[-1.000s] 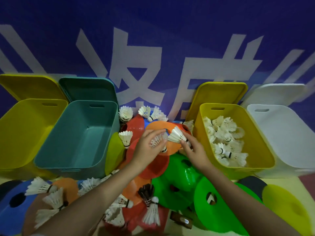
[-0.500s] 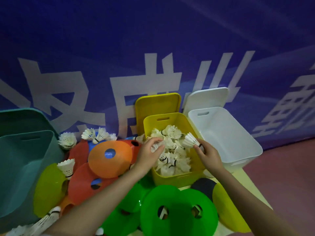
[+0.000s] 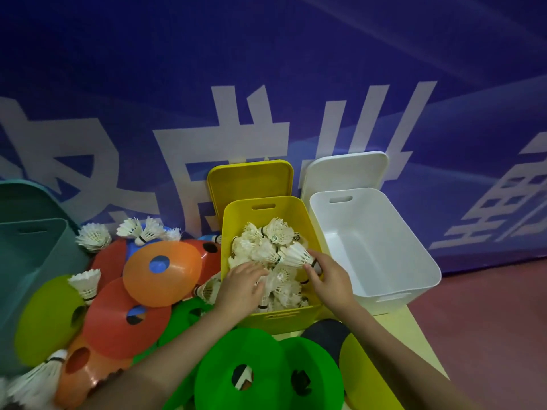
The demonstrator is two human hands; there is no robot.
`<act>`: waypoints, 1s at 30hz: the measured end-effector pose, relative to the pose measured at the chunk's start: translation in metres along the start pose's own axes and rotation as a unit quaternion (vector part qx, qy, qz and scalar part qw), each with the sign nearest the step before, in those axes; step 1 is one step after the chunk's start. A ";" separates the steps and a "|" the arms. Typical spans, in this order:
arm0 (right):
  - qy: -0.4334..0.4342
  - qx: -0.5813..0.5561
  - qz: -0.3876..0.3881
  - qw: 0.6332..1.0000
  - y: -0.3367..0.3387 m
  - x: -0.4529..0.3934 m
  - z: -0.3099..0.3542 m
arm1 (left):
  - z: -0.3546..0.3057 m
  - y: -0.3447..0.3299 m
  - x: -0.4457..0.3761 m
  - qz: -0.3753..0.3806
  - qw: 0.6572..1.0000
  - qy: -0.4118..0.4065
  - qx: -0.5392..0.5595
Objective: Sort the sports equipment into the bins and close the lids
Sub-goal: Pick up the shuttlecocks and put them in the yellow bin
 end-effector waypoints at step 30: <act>0.127 0.344 0.252 0.895 -0.050 0.003 -0.004 | 0.009 -0.012 -0.003 0.022 0.999 0.039 -0.028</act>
Point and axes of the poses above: each hand's wrist, its own x-axis away from the middle knuckle, its own y-axis out of the back of the hand, z = x × y, the point moved 9 cm from there along -x, towards the middle knuckle, and after that the axes turned 10 degrees about -y, right-handed, at the moved point
